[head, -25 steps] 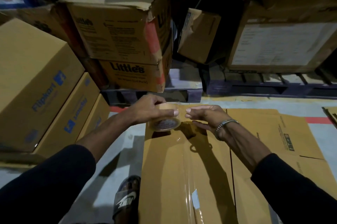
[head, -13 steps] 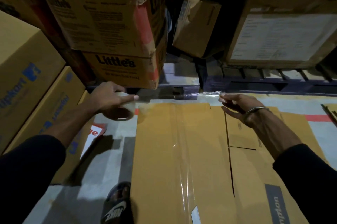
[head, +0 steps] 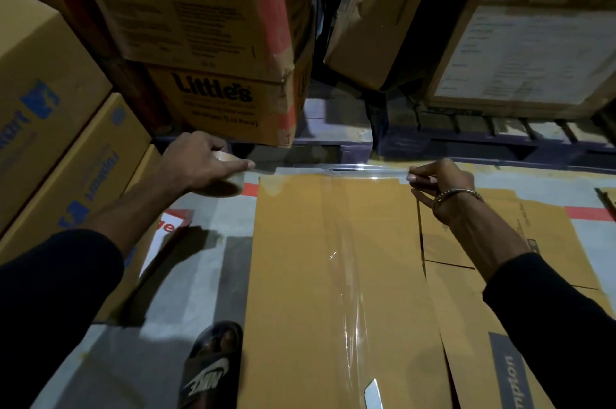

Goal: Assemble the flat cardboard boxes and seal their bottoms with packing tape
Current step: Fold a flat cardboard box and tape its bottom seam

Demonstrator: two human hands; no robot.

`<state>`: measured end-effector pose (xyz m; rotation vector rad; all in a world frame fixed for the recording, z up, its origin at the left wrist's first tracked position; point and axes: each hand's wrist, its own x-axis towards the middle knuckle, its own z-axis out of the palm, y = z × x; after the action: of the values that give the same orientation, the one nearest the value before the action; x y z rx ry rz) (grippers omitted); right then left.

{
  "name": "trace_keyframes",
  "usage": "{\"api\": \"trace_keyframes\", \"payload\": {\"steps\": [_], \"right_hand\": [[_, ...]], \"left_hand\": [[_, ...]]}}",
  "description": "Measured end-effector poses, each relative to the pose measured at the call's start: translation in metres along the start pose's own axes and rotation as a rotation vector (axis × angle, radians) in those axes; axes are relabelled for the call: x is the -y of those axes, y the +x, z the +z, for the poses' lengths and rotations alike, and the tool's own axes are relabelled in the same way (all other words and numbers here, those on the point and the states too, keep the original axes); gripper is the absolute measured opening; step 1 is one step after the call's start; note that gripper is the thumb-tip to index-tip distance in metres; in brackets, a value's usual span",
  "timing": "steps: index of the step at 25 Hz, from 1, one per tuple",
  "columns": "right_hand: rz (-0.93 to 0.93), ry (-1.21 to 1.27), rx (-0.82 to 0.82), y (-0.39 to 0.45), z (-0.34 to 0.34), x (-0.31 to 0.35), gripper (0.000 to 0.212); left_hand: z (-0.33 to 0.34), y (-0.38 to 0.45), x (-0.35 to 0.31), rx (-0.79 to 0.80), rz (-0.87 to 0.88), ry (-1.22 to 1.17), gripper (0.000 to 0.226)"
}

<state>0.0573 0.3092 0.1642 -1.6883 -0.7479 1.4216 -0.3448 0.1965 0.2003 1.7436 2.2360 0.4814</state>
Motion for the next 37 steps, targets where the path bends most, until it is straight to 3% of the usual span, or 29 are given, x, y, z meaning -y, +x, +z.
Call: {"api": "trace_keyframes", "payload": {"steps": [8, 13, 17, 21, 24, 26, 28, 30, 34, 37], "right_hand": [[0.043, 0.043, 0.037, -0.003, 0.005, -0.007, 0.026], [0.205, -0.009, 0.148, -0.011, 0.004, -0.015, 0.023], [0.233, 0.153, 0.085, -0.014, 0.021, -0.029, 0.023], [0.18, -0.193, 0.036, -0.018, 0.019, -0.033, 0.019], [0.003, -0.509, 0.14, -0.019, 0.021, -0.031, 0.04], [-0.308, -0.646, -0.042, -0.012, 0.021, -0.033, 0.055], [-0.726, -0.765, -0.205, -0.021, 0.038, -0.033, 0.057], [-1.003, -0.773, -0.091, -0.055, 0.082, -0.033, 0.048], [-1.158, -0.992, 0.277, -0.112, 0.18, -0.052, 0.035], [-1.115, -1.162, 0.303, -0.109, 0.204, -0.07, 0.036]], "left_hand": [[0.011, 0.005, 0.004, 0.083, -0.13, 0.06, 0.076], [0.031, 0.003, 0.009, 0.151, -0.21, -0.095, 0.076], [0.041, 0.001, 0.016, 0.154, -0.24, -0.153, 0.08], [0.044, 0.0, 0.016, 0.128, -0.277, -0.169, 0.092], [0.052, 0.0, 0.022, 0.15, -0.324, -0.164, 0.105], [0.057, 0.0, 0.026, 0.154, -0.326, -0.162, 0.112], [0.059, 0.002, 0.03, 0.165, -0.314, -0.159, 0.118], [0.058, 0.001, 0.03, 0.163, -0.313, -0.156, 0.118], [0.053, -0.003, 0.026, 0.138, -0.321, -0.151, 0.118], [0.055, -0.002, 0.03, 0.16, -0.298, -0.167, 0.116]]}}
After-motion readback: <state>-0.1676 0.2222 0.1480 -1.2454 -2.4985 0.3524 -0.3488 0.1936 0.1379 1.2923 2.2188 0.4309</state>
